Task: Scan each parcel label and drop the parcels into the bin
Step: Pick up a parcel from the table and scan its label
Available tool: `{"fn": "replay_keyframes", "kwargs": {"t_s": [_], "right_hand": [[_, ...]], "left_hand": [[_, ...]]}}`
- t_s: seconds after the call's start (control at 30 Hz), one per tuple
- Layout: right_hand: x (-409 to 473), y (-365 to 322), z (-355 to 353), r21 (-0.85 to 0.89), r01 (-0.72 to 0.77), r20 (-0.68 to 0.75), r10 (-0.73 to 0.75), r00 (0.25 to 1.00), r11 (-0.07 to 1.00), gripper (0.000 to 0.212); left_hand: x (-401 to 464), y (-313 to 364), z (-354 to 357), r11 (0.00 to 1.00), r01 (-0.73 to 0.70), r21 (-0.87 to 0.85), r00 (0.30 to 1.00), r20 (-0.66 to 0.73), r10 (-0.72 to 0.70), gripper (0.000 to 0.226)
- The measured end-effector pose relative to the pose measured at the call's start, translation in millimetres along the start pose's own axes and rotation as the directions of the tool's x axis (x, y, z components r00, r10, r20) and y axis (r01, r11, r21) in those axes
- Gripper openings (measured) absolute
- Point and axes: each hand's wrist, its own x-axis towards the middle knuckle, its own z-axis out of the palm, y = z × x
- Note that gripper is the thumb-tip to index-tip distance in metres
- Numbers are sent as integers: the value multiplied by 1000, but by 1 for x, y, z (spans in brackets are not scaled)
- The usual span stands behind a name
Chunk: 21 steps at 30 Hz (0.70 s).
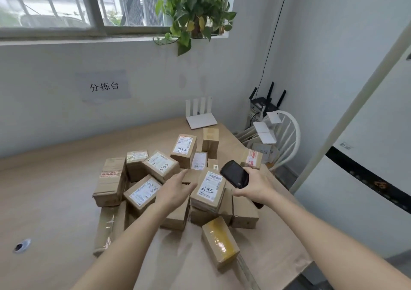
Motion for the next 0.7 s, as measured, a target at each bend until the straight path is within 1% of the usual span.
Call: {"fn": "replay_keyframes", "kwargs": {"t_s": [0.17, 0.27, 0.37, 0.47, 0.53, 0.63, 0.7], "right_hand": [[45, 33, 52, 36, -44, 86, 41, 995, 998, 60], [74, 56, 83, 117, -72, 127, 57, 990, 991, 66], [96, 72, 104, 145, -116, 177, 90, 980, 983, 60], [113, 80, 116, 194, -130, 210, 88, 974, 972, 54], [123, 83, 121, 202, -126, 251, 73, 965, 971, 52], [134, 88, 127, 218, -120, 300, 51, 952, 969, 62], [140, 91, 130, 254, -129, 314, 45, 948, 958, 68]], "left_hand": [[34, -24, 47, 996, 83, 19, 993, 82, -84, 72], [55, -37, 75, 991, 130, 33, 980, 145, -133, 73], [74, -47, 97, 983, 177, 37, 968, 175, -181, 73], [90, -51, 114, 976, 216, 2, 956, 201, -212, 65], [99, -52, 122, 966, 257, -36, 943, 230, -243, 64], [110, -56, 131, 948, 304, -93, 925, 267, -270, 74], [116, -57, 136, 935, 331, -124, 920, 262, -291, 77]]}}
